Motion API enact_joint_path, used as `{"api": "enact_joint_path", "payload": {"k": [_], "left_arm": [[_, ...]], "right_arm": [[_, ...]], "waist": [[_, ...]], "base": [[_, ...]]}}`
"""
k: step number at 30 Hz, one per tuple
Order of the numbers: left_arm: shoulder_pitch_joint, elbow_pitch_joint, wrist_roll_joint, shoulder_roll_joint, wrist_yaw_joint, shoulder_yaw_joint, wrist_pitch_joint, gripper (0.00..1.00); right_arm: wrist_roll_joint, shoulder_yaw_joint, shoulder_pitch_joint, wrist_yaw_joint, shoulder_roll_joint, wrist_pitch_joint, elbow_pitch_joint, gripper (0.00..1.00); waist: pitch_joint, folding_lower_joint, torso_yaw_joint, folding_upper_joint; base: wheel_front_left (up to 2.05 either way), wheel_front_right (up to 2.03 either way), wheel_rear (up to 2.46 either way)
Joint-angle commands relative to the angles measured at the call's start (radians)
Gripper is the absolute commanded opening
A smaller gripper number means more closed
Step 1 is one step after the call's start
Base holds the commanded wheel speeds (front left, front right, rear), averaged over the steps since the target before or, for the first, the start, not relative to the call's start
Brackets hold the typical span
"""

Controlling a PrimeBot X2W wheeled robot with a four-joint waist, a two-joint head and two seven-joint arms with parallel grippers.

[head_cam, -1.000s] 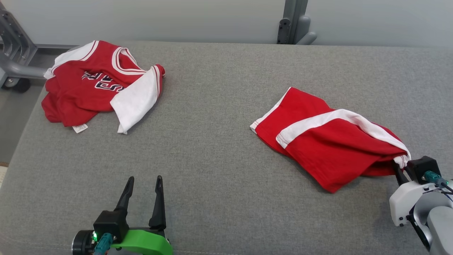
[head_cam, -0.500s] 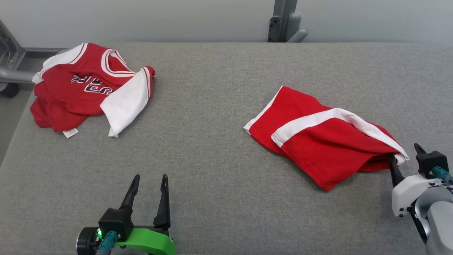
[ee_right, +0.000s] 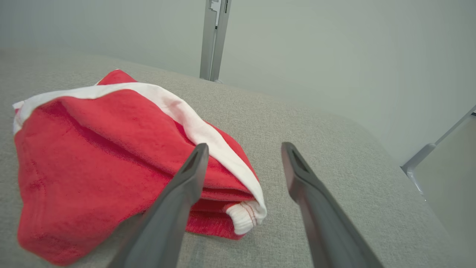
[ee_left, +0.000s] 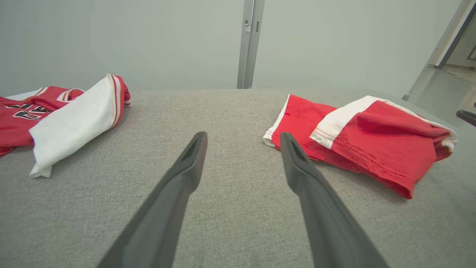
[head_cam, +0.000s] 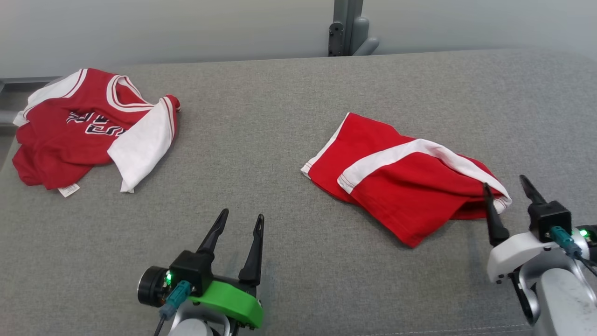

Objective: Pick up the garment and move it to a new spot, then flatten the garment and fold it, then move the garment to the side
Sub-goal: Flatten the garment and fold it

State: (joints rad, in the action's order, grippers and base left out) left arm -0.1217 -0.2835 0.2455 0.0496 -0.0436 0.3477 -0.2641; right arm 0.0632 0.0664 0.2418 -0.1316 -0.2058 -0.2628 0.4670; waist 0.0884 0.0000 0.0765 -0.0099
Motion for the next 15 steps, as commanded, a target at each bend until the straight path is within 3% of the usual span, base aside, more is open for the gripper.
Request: {"api": "enact_joint_path", "payload": {"k": [1, 8, 15], "left_arm": [[-0.026, -0.002, 0.014, 0.002, 0.008, 0.01, 0.0, 1.0], [-0.045, -0.008, 0.027, 0.002, 0.028, 0.047, 0.0, 1.0], [-0.039, 0.008, 0.021, 0.002, 0.034, 0.034, 0.0, 1.0]], "right_arm": [[-0.004, -0.018, -0.015, 0.002, 0.013, -0.004, -0.015, 1.0], [-0.027, -0.165, -0.005, 0.002, 0.065, -0.004, -0.022, 1.0], [-0.017, -0.269, 0.1, 0.002, 0.086, -0.004, 0.109, 1.0]], "waist": [[0.0, 0.0, -0.011, 0.0099], [0.006, 0.0, -0.002, 0.0099], [0.011, 0.0, 0.095, 0.0099]], "base": [[0.0, 0.0, 0.0], [0.0, 0.0, 0.0], [0.0, 0.0, 0.0]]}}
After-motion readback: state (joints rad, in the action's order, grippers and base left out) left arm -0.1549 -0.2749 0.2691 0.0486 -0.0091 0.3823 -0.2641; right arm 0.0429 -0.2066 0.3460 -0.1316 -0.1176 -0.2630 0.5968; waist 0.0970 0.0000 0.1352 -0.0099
